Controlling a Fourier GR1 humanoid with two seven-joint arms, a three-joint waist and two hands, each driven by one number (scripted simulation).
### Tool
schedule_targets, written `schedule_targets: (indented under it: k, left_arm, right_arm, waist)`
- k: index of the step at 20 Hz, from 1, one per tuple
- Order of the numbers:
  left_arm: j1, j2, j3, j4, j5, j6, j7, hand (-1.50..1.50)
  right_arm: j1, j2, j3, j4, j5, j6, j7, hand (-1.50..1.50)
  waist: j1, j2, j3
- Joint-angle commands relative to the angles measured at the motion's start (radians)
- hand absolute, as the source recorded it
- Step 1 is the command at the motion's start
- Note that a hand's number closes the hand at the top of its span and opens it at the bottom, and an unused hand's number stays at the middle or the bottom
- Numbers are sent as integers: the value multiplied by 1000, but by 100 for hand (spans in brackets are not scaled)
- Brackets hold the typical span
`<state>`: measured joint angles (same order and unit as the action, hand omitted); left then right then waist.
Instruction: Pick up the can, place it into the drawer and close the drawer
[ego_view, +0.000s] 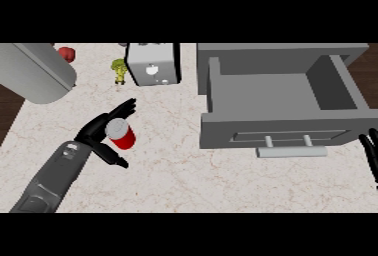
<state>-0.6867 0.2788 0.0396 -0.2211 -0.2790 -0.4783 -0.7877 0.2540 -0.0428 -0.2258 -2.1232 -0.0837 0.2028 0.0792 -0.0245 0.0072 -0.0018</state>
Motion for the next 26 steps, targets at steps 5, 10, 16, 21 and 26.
schedule_targets:
  k: [5,10,16,21,26]
  left_arm:
    - [3,-36,-9,-28,8,-118,-50,150]
    - [20,-61,1,-53,39,-162,-39,150]
    - [-8,-97,-3,-90,60,-189,-17,150]
    - [84,-49,256,-95,269,221,91,150]
    - [88,-140,296,-227,330,397,155,150]
  right_arm:
    - [81,28,0,-36,-5,28,-50,-150]
    - [-2,-8,-40,-39,-59,10,37,-150]
    - [23,1,-62,-26,-72,22,6,-150]
    - [77,23,-49,-58,-28,10,-3,-150]
    - [98,42,12,-88,2,-13,17,-150]
  waist:
    - [6,-5,1]
    - [16,-6,1]
    - [9,-4,1]
    - [49,-16,2]
    - [49,-22,4]
